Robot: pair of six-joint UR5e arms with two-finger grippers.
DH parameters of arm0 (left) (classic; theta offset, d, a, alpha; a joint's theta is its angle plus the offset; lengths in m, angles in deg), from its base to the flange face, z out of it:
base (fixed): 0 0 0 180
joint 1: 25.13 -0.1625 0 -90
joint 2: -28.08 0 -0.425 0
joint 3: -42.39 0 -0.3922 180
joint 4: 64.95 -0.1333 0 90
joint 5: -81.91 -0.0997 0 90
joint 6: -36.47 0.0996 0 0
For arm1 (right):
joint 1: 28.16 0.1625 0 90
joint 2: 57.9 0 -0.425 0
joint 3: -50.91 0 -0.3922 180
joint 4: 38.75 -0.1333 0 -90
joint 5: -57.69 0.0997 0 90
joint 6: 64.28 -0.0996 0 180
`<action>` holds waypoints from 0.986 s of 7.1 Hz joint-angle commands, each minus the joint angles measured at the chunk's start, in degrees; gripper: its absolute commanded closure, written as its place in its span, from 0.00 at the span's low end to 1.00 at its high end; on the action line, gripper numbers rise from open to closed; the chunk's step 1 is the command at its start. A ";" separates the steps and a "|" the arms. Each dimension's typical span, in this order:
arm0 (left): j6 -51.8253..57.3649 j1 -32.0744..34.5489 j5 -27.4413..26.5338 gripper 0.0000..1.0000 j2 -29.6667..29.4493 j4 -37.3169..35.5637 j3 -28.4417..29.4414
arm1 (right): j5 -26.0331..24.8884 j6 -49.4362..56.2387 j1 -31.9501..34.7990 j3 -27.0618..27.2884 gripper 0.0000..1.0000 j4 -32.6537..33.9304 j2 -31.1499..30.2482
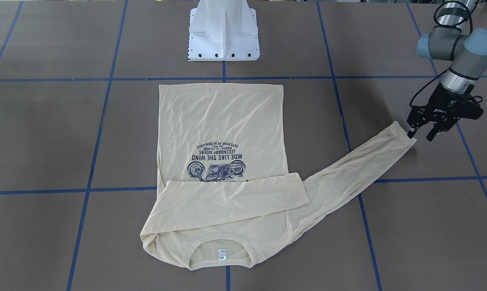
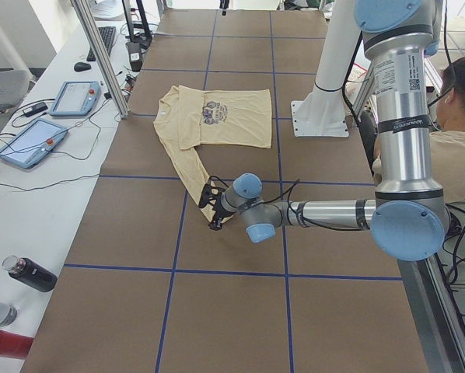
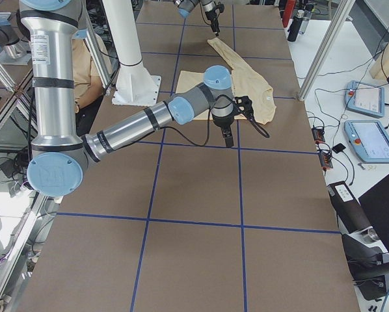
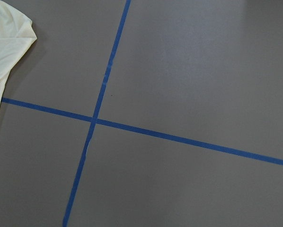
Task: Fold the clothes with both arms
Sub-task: 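Lower the left gripper and grasp the other sleeve cuff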
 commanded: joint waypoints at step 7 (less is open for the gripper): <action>0.70 -2.66 -1.60 0.41 -1.28 -0.35 2.16 | 0.07 0.07 0.08 -0.07 0.00 -0.10 -0.03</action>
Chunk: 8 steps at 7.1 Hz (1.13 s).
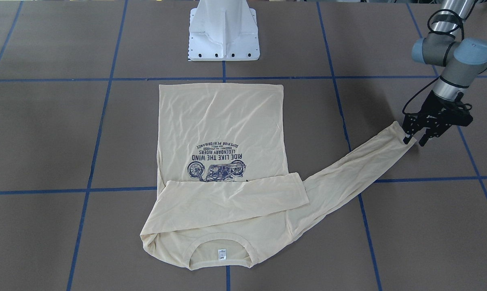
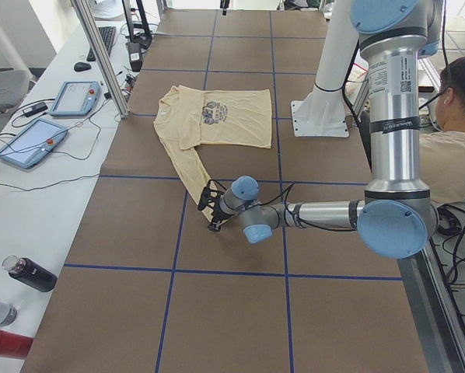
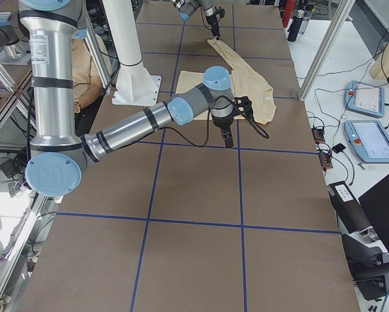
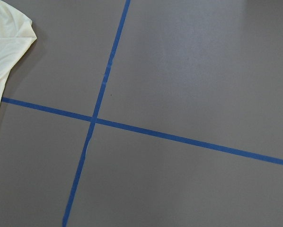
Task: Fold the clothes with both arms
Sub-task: 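Lower the left gripper and grasp the other sleeve cuff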
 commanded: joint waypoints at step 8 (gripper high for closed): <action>0.49 -1.11 0.24 1.00 0.77 0.00 -1.17 | 0.09 -0.09 0.00 0.05 0.00 0.00 0.04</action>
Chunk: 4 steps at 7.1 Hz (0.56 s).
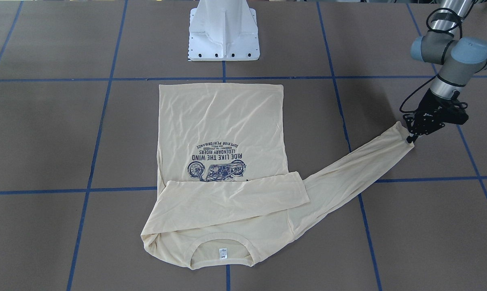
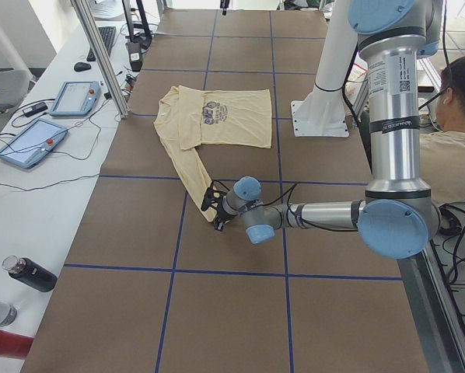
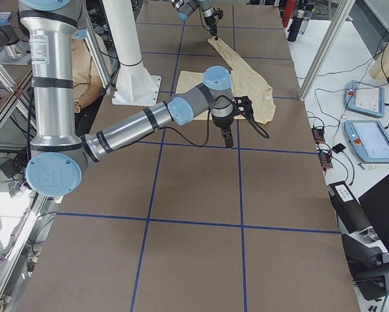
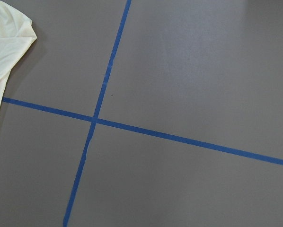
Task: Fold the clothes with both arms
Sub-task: 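Lower the left gripper and grasp the other sleeve cuff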
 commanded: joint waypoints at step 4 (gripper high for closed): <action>0.55 2.21 5.73 1.00 -3.30 -12.63 -9.01 | 0.00 -0.07 0.00 -0.17 0.00 0.00 0.18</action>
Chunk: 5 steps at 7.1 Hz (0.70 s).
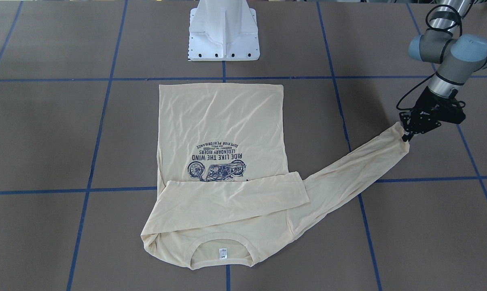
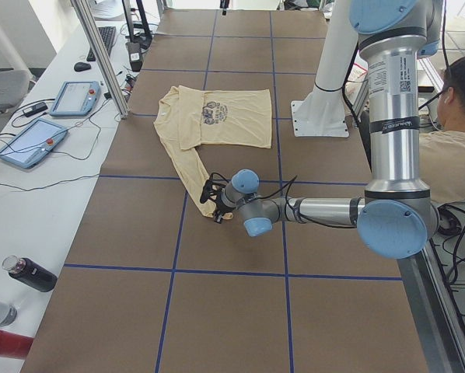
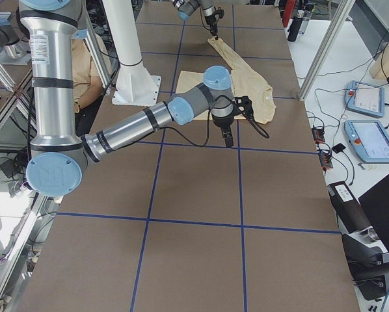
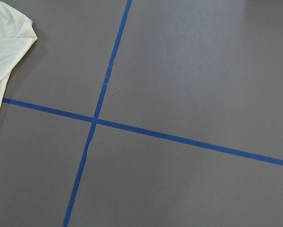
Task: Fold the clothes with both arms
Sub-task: 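Carry the sleeve with the left gripper across the shirt body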
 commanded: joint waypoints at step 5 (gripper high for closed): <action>-0.85 0.65 2.14 1.00 -40.14 -61.30 -12.50 | -0.26 -0.09 0.00 -1.06 0.00 0.00 0.67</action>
